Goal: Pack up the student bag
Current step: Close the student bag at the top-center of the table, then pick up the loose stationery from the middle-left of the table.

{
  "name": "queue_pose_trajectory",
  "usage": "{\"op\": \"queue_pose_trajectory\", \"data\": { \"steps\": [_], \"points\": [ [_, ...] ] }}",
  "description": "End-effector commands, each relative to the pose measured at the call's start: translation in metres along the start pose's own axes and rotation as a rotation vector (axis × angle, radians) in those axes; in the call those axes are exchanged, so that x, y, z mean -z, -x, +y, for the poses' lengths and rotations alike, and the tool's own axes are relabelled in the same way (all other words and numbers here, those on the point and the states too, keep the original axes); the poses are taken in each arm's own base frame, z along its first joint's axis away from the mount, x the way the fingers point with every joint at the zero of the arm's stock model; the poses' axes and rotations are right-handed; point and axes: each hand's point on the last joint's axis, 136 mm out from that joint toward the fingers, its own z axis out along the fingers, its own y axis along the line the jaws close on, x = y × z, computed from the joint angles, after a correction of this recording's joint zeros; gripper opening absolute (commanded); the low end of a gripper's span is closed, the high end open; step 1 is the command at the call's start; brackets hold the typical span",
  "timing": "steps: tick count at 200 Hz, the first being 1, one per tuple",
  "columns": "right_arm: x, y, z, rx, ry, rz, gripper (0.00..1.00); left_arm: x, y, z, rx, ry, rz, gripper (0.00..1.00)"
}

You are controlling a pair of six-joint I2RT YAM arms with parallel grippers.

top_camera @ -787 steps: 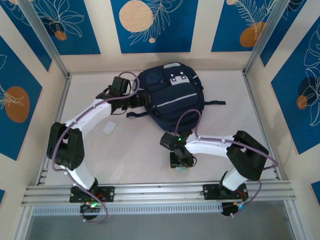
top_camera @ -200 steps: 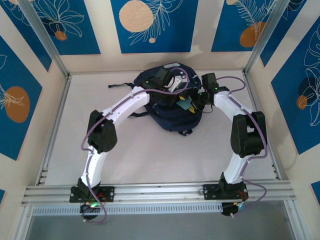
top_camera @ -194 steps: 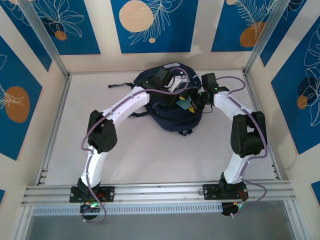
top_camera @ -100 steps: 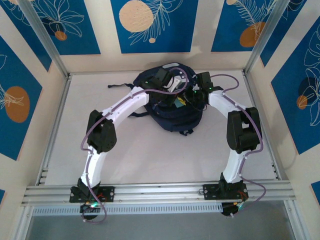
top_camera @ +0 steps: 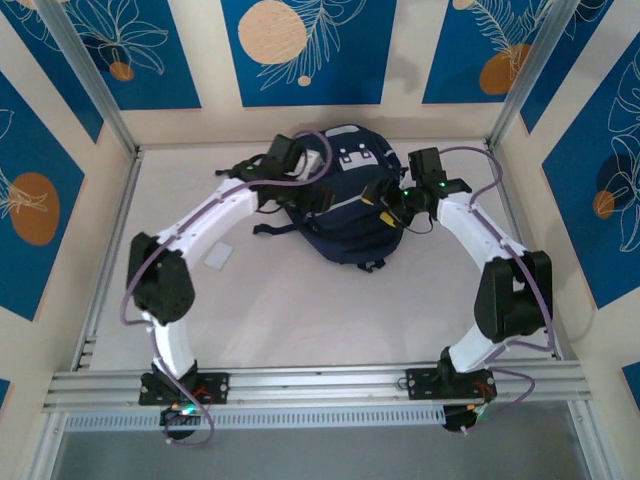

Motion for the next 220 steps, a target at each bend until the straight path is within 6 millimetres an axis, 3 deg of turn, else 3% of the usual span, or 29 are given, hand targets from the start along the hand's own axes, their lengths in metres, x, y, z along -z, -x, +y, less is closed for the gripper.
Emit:
{"op": "queue_pose_trajectory", "data": {
  "steps": [1,11,54,107,170,220],
  "points": [
    [0.013,-0.018,-0.026,0.017,-0.092,0.027,0.84,0.017,-0.015,0.044,0.122,0.092,-0.009,1.00],
    [0.018,-0.018,-0.028,0.018,-0.101,0.019,1.00,0.023,-0.030,0.066,0.169,0.140,0.008,1.00],
    [0.036,-0.019,-0.025,0.037,-0.094,0.003,0.99,0.042,-0.089,0.137,0.308,0.279,0.074,1.00],
    [0.034,-0.031,-0.021,-0.001,-0.056,0.009,1.00,0.036,-0.149,0.190,0.371,0.384,0.198,1.00],
    [0.025,-0.038,-0.026,-0.030,-0.059,0.026,1.00,0.014,-0.193,0.216,0.378,0.420,0.313,1.00],
    [0.027,-0.034,-0.029,-0.037,-0.072,0.004,0.99,-0.004,-0.217,0.208,0.365,0.338,0.408,0.99]
  ]
}}
